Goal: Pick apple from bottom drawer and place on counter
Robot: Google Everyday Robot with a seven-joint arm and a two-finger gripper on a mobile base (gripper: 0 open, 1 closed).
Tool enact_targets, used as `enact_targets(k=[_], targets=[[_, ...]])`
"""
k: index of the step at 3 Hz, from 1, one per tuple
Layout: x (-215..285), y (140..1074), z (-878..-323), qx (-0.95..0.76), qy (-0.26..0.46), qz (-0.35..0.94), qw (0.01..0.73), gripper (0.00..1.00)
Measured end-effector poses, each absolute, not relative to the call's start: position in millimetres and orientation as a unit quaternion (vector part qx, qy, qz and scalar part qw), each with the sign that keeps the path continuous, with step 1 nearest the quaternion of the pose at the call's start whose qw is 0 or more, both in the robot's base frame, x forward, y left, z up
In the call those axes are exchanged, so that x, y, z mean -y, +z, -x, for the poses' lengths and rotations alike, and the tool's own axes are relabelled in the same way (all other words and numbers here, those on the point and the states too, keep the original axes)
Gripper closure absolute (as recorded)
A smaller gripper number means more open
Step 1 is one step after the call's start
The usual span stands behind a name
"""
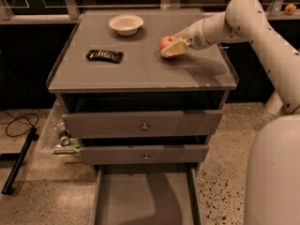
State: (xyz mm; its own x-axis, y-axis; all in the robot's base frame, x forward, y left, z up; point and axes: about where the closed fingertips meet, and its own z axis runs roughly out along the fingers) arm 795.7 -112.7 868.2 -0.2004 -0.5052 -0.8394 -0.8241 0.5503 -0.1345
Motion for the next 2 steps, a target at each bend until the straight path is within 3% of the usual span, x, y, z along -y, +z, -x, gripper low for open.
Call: enact_targets(k=[1,2], targets=[[112.7,868.1,-795.7,-0.755,0.176,0.44,0.454,0.0],[112.7,868.1,-795.7,-0.755,0.176,0.44,0.454,0.0]])
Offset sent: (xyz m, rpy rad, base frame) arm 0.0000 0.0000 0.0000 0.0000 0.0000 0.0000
